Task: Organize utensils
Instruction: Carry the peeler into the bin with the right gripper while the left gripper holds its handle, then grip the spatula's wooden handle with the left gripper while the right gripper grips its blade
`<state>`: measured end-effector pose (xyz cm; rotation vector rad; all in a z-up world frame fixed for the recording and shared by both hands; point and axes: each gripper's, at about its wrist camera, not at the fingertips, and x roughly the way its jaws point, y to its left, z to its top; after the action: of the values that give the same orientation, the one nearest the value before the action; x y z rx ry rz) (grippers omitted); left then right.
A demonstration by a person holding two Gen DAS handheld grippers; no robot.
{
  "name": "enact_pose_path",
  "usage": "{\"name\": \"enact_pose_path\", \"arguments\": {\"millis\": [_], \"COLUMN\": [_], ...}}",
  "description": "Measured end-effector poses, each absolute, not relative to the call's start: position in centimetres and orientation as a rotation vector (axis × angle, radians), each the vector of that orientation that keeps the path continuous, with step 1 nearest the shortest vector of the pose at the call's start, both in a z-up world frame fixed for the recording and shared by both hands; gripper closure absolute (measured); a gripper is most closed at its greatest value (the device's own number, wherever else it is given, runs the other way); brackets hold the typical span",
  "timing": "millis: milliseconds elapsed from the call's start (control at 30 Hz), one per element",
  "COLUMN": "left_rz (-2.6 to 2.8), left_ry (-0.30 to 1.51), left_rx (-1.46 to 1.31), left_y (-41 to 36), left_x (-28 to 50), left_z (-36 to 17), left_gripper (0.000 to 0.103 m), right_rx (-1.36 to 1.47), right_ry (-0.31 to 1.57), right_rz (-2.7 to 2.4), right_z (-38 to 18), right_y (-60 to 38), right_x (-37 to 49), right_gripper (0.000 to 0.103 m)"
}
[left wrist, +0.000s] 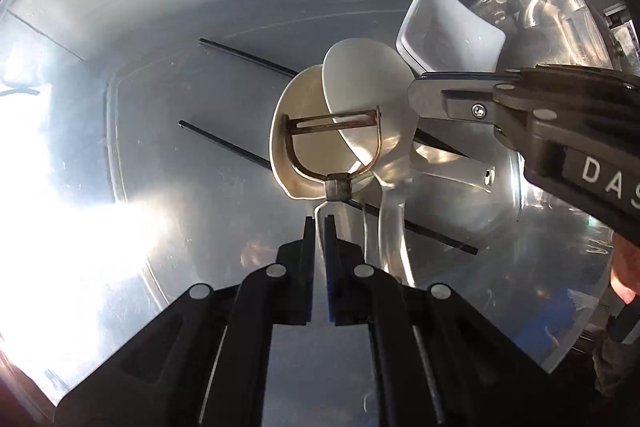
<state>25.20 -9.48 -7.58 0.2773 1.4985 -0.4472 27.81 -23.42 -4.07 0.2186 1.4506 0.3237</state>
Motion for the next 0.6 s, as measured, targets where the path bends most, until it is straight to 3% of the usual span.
{"name": "enact_pose_path", "arguments": {"millis": [167,200,233,300,333,400,600], "left_rz": [-0.443,-0.466,-0.495,-0.531,-0.519,-0.475,-0.36], "left_ry": [1.189,1.132,1.085,1.0,0.945,0.854,1.049], "left_rx": [0.293,0.268,0.235,0.162,0.13,0.104,0.027], "left_y": [-6.6,-5.3,-3.8,-0.6,1.1,4.1,10.4], "left_x": [20.7,19.0,17.3,13.9,12.1,8.5,3.1], "left_z": [0.0,1.8,3.4,5.9,6.8,7.2,0.9], "left_gripper": [0.1,0.1,0.095,0.054,0.01,0.007,0.007], "right_rx": [0.166,0.174,0.192,0.2,0.188,0.176,0.256], "right_ry": [1.276,1.23,1.184,1.111,1.088,1.095,1.333], "right_rz": [0.433,0.481,0.538,0.649,0.702,0.801,0.831], "right_z": [2.5,4.3,6.0,8.7,9.4,9.5,0.0], "right_y": [-22.9,-22.6,-22.2,-21.0,-20.0,-17.7,-10.5], "right_x": [23.8,22.2,20.4,16.5,14.6,11.0,6.1], "right_gripper": [0.095,0.092,0.08,0.063,0.062,0.059,0.057]}}
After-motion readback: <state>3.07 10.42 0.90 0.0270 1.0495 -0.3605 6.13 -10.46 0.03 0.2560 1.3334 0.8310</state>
